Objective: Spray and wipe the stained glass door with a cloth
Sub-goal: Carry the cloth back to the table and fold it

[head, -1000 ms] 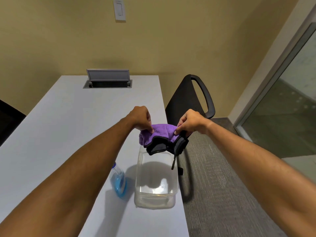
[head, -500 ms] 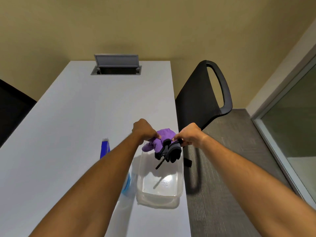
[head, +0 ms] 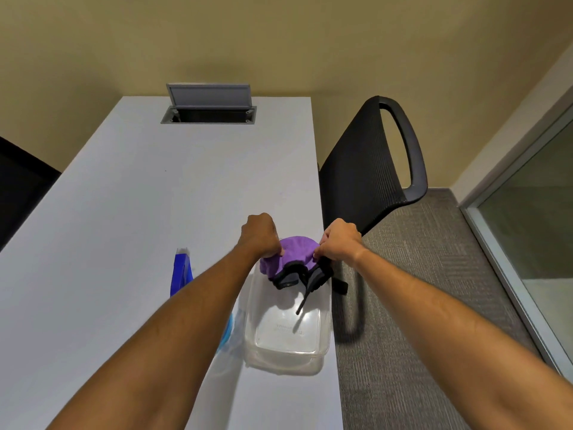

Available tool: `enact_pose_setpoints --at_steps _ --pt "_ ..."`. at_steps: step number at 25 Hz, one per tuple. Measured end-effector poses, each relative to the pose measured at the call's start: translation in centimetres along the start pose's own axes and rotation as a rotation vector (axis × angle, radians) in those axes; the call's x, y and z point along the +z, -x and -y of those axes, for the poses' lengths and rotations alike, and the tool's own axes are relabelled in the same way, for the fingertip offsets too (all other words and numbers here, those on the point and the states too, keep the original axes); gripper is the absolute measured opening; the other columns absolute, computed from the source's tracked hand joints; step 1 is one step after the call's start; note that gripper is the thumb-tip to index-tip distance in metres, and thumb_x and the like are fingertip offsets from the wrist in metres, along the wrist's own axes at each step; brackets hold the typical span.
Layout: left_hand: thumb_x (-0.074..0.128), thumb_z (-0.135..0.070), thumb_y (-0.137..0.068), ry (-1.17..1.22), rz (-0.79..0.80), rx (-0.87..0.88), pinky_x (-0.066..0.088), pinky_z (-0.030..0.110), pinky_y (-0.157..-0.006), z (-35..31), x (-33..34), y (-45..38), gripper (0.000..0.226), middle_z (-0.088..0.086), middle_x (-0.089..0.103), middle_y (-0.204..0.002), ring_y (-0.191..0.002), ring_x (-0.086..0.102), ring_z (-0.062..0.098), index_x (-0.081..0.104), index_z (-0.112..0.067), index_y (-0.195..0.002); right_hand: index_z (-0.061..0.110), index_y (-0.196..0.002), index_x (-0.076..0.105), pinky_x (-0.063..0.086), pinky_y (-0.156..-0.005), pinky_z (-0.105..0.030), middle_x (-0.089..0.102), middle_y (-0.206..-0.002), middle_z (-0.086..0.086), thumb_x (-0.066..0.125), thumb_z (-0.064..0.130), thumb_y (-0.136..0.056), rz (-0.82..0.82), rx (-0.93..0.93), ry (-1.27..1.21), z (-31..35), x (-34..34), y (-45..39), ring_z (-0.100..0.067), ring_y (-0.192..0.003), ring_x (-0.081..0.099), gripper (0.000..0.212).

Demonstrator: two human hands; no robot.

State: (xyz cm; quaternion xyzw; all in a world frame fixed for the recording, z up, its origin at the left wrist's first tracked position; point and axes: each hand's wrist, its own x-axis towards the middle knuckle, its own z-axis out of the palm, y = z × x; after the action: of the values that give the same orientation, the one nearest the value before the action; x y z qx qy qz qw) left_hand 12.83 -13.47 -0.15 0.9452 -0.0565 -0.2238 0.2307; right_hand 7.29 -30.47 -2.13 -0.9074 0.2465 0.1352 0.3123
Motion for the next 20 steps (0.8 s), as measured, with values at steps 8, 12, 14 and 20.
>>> enact_pose_setpoints --at_steps 8,12,14,20 --pt "0.082 -0.016 -0.077 -0.377 0.003 0.214 0.059 0.041 -0.082 1.5 1.2 -0.5 0.028 0.017 0.065 -0.104 -0.091 0.066 0.033 0.070 -0.005 -0.099 0.011 -0.098 0.068 0.052 -0.067 -0.038 0.067 -0.092 -0.010 0.066 0.011 -0.085 -0.108 -0.288 0.546 0.8 2.2 1.0 -0.030 -0.084 0.065 0.013" --pt "0.079 -0.017 -0.079 -0.444 0.005 0.267 0.058 0.038 -0.078 2.0 1.2 -0.8 0.025 0.017 0.064 -0.104 -0.089 0.065 0.032 0.072 -0.007 -0.101 0.007 -0.099 0.065 0.044 -0.063 -0.036 0.065 -0.093 -0.012 0.057 0.004 -0.092 -0.126 -0.376 0.687 0.7 2.9 1.0 -0.028 -0.082 0.061 0.012" --pt "0.077 -0.017 -0.080 -0.466 -0.005 0.287 0.056 0.037 -0.075 2.2 1.4 -0.9 0.024 0.017 0.063 -0.104 -0.089 0.065 0.032 0.072 -0.008 -0.102 0.007 -0.102 0.066 0.050 -0.068 -0.036 0.065 -0.094 -0.012 0.055 0.009 -0.096 -0.133 -0.396 0.706 0.4 3.3 0.9 -0.026 -0.087 0.060 0.012" --pt "0.081 -0.021 -0.079 -0.442 -0.004 0.307 0.056 0.037 -0.080 2.8 1.8 -1.5 0.029 0.015 0.066 -0.106 -0.092 0.066 0.030 0.072 -0.010 -0.104 0.008 -0.100 0.065 0.051 -0.072 -0.035 0.065 -0.093 -0.009 0.055 0.010 -0.097 -0.164 -0.413 0.692 -0.5 4.1 0.5 -0.024 -0.092 0.058 0.011"
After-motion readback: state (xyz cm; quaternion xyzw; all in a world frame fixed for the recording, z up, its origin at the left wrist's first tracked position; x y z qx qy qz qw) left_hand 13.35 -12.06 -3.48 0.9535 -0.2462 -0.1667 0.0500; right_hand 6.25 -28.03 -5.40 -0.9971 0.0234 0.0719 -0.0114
